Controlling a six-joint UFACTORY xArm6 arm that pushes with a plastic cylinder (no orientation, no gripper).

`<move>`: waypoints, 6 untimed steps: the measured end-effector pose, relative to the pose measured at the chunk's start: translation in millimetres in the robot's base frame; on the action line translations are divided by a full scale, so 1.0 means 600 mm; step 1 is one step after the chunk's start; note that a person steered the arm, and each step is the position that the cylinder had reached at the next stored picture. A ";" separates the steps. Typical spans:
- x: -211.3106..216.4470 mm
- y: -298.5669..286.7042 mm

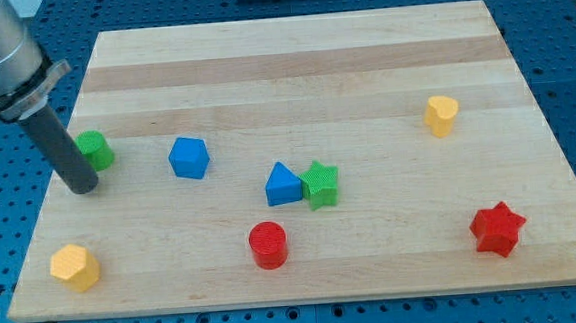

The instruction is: Push green star towards the top right

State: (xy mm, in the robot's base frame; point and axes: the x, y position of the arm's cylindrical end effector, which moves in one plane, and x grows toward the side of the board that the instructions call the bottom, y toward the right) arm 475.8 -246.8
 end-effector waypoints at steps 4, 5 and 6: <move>-0.050 0.009; -0.002 0.009; 0.033 0.010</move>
State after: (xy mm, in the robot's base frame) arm 495.5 -240.9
